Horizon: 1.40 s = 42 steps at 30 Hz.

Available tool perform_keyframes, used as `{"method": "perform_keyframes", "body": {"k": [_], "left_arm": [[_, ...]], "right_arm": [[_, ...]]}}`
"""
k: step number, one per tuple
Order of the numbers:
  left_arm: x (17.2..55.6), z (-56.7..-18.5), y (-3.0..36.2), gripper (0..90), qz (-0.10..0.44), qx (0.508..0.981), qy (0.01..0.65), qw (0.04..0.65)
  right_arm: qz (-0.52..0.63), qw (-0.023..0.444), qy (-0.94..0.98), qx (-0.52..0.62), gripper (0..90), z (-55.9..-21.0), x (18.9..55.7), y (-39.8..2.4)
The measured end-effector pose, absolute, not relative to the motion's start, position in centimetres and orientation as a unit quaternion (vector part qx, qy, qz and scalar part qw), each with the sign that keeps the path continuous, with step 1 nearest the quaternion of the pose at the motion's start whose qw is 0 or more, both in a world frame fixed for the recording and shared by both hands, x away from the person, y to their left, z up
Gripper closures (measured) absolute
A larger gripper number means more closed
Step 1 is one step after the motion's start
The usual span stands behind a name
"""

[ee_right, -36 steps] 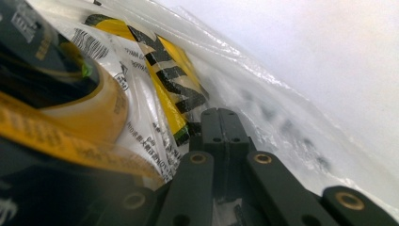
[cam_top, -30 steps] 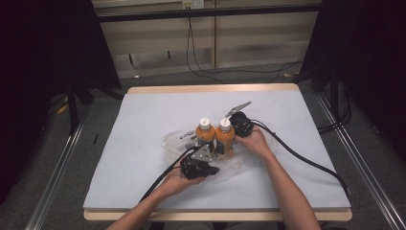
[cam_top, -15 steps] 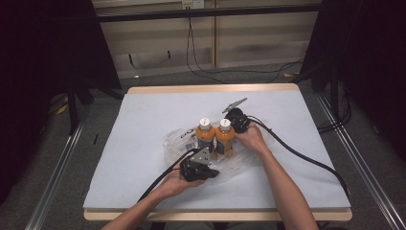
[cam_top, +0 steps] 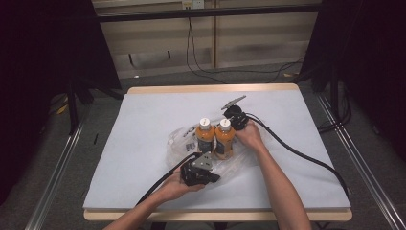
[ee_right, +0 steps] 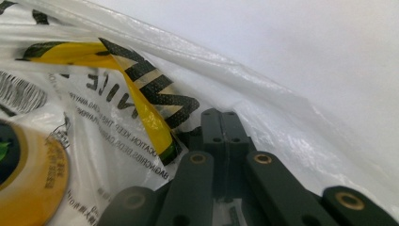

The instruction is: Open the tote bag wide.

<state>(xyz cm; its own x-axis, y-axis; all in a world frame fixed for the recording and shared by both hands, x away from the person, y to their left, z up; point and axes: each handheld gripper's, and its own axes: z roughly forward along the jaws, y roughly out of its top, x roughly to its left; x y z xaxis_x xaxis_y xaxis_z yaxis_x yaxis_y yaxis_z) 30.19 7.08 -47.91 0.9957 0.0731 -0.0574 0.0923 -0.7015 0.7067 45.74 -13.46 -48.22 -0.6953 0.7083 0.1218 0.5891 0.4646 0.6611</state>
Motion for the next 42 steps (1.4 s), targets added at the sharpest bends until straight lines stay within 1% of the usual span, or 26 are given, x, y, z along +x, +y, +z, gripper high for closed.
{"method": "perform_keyframes", "body": {"k": [5,10,11,14,16,19,20,23,24,26,28,30,32,35,36,37,38,41,42], "left_arm": [[29.6,-47.9,7.1,90.0,-0.013,0.922,0.035,0.385],[29.9,-47.7,7.2,90.0,-0.015,0.926,0.029,0.375],[29.9,-47.9,7.2,90.0,-0.017,0.923,0.035,0.384],[30.0,-47.8,7.4,90.0,-0.015,0.925,0.037,0.379],[30.1,-47.7,7.6,90.0,-0.013,0.927,0.037,0.372],[30.1,-47.9,7.9,90.0,-0.023,0.922,0.044,0.384],[30.0,-47.8,8.0,90.0,-0.024,0.925,0.039,0.378],[29.4,-47.7,8.0,90.0,-0.015,0.927,0.028,0.374],[29.4,-47.5,8.0,90.0,-0.015,0.931,0.022,0.364],[29.2,-47.6,8.2,90.0,-0.015,0.929,0.024,0.370],[29.2,-47.3,8.7,90.0,-0.007,0.935,0.018,0.354],[29.3,-47.6,9.2,90.0,-0.006,0.929,0.032,0.370],[29.7,-47.5,9.4,90.0,-0.004,0.931,0.041,0.364],[29.9,-47.7,9.5,90.0,-0.017,0.925,0.049,0.377],[30.1,-47.6,9.5,90.0,-0.025,0.927,0.050,0.371],[30.1,-47.8,9.4,90.0,-0.032,0.922,0.055,0.381],[30.1,-47.7,9.3,90.0,-0.034,0.924,0.057,0.376],[30.1,-48.0,9.0,90.0,-0.040,0.917,0.062,0.392],[30.2,-47.9,8.9,90.0,-0.042,0.919,0.059,0.388]], "right_arm": [[0.345,0.093,0.845,0.397,90.0,-48.2,45.9,-13.2],[0.343,0.106,0.844,0.399,90.0,-48.3,46.5,-13.1],[0.347,0.105,0.841,0.400,90.0,-48.3,46.7,-13.0],[0.355,0.102,0.836,0.406,90.0,-48.5,47.1,-13.2],[0.357,0.106,0.836,0.404,90.0,-48.5,47.2,-13.2],[0.354,0.112,0.833,0.410,90.0,-48.5,47.4,-13.1],[0.354,0.115,0.833,0.410,90.0,-48.5,47.5,-13.0],[0.352,0.119,0.830,0.415,90.0,-48.5,47.8,-13.0],[0.351,0.119,0.829,0.418,90.0,-48.5,47.9,-12.9],[0.349,0.122,0.828,0.422,90.0,-48.5,48.2,-12.8],[0.345,0.131,0.828,0.422,90.0,-48.5,48.4,-12.6],[0.344,0.136,0.827,0.424,90.0,-48.5,48.5,-12.6],[0.342,0.135,0.824,0.431,90.0,-48.5,48.5,-12.6],[0.344,0.139,0.825,0.426,90.0,-48.5,48.5,-12.6],[0.347,0.139,0.824,0.425,90.0,-48.5,48.5,-12.6],[0.353,0.127,0.823,0.427,90.0,-48.5,48.3,-12.6],[0.354,0.124,0.824,0.425,90.0,-48.5,48.2,-12.6],[0.373,0.113,0.821,0.418,90.0,-48.2,47.9,-12.7],[0.373,0.115,0.822,0.414,90.0,-48.1,47.8,-12.8]]}}
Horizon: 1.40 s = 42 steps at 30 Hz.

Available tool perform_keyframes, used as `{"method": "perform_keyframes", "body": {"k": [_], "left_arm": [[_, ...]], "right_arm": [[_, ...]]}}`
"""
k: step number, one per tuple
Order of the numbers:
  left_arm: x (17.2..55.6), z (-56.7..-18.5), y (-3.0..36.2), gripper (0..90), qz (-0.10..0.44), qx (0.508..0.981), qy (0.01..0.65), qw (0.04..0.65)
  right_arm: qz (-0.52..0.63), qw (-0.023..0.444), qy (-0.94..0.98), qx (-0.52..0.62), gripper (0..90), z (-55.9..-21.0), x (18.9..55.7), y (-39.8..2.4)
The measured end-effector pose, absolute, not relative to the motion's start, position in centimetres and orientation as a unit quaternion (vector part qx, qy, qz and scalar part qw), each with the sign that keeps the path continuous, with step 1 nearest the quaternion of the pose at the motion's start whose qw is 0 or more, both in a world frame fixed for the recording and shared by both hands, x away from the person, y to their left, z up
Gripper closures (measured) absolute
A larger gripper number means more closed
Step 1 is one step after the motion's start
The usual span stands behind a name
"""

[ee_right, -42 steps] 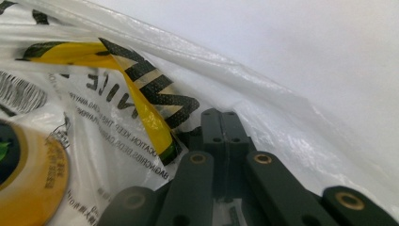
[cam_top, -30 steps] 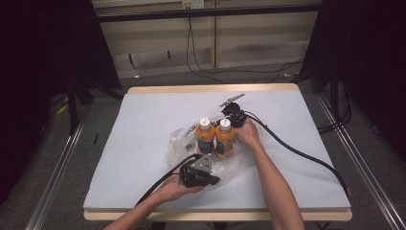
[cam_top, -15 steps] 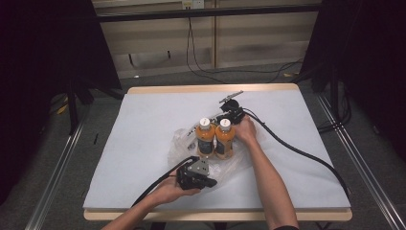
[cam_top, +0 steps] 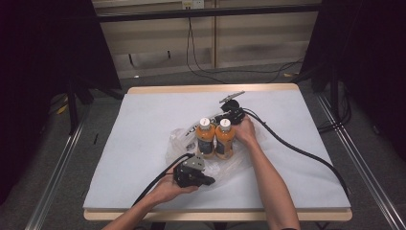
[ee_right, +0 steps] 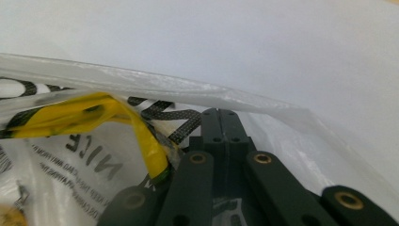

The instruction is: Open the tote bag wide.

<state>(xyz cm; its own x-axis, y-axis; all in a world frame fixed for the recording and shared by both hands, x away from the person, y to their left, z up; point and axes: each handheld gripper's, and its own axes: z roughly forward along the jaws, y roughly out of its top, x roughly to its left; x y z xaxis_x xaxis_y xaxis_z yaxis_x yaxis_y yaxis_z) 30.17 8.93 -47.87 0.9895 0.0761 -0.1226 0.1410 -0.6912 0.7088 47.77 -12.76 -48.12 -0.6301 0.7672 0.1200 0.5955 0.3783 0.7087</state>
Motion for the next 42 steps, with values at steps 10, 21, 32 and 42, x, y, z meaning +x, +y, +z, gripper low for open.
{"method": "perform_keyframes", "body": {"k": [10,21,32,42], "left_arm": [[30.4,-46.5,9.8,75.7,-0.031,0.889,0.081,0.449],[30.6,-45.5,10.7,49.9,0.022,0.875,0.115,0.470],[30.7,-44.0,12.2,25.1,0.062,0.861,0.144,0.484],[30.4,-43.0,14.9,9.9,0.066,0.849,0.181,0.492]], "right_arm": [[0.417,0.130,0.806,0.400,90.0,-45.2,45.4,-14.8],[0.450,0.154,0.790,0.387,77.4,-42.6,41.8,-17.8],[0.479,0.172,0.772,0.380,47.6,-41.4,36.3,-21.3],[0.486,0.182,0.762,0.388,24.5,-41.1,30.9,-23.9]]}}
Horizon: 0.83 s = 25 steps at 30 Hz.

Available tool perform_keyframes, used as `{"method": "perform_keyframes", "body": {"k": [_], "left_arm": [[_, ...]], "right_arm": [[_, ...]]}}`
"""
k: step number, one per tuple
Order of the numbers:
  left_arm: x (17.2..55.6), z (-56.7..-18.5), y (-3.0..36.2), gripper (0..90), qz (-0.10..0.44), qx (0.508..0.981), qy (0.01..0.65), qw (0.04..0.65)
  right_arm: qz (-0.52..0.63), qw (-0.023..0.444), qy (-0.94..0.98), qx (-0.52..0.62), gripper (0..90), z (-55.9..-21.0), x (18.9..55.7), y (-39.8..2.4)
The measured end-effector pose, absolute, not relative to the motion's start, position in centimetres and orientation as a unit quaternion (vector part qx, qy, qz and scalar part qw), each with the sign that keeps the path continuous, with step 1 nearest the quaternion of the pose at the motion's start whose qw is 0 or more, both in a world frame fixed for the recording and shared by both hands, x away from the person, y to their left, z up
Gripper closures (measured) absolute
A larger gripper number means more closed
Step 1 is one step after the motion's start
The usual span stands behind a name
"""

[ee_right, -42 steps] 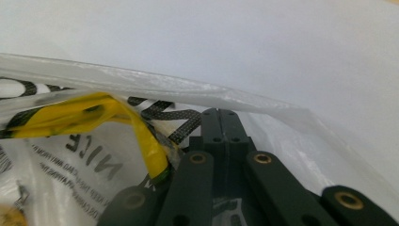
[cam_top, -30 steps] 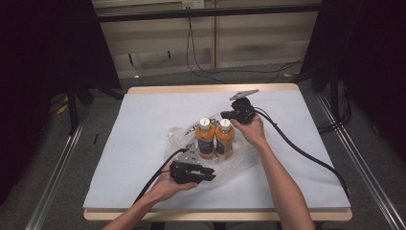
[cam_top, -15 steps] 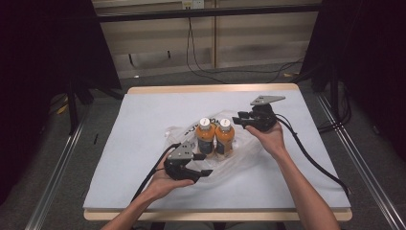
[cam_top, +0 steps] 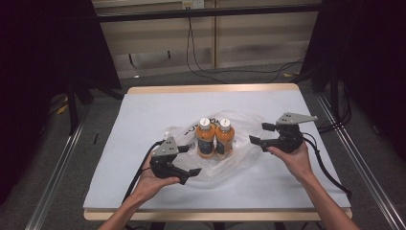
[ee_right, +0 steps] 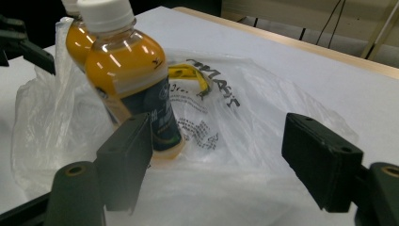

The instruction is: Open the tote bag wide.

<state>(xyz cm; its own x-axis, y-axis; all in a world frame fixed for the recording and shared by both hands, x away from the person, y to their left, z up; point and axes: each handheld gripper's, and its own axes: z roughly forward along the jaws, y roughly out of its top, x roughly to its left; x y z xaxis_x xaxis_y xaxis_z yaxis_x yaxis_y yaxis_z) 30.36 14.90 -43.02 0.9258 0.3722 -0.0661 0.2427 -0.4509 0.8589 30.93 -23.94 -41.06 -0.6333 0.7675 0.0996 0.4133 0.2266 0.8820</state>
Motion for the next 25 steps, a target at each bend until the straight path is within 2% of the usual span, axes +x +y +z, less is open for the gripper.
{"method": "perform_keyframes", "body": {"k": [7,15,25], "left_arm": [[29.5,-42.5,18.0,7.8,0.094,0.843,0.207,0.487],[29.0,-43.8,22.2,6.7,0.123,0.833,0.259,0.474],[28.5,-44.9,24.9,3.5,0.136,0.816,0.305,0.472]], "right_arm": [[0.491,0.193,0.753,0.393,21.5,-41.1,27.4,-25.0],[0.490,0.189,0.740,0.421,19.5,-41.7,24.2,-27.1],[0.484,0.225,0.701,0.473,16.0,-43.5,20.7,-30.4]]}}
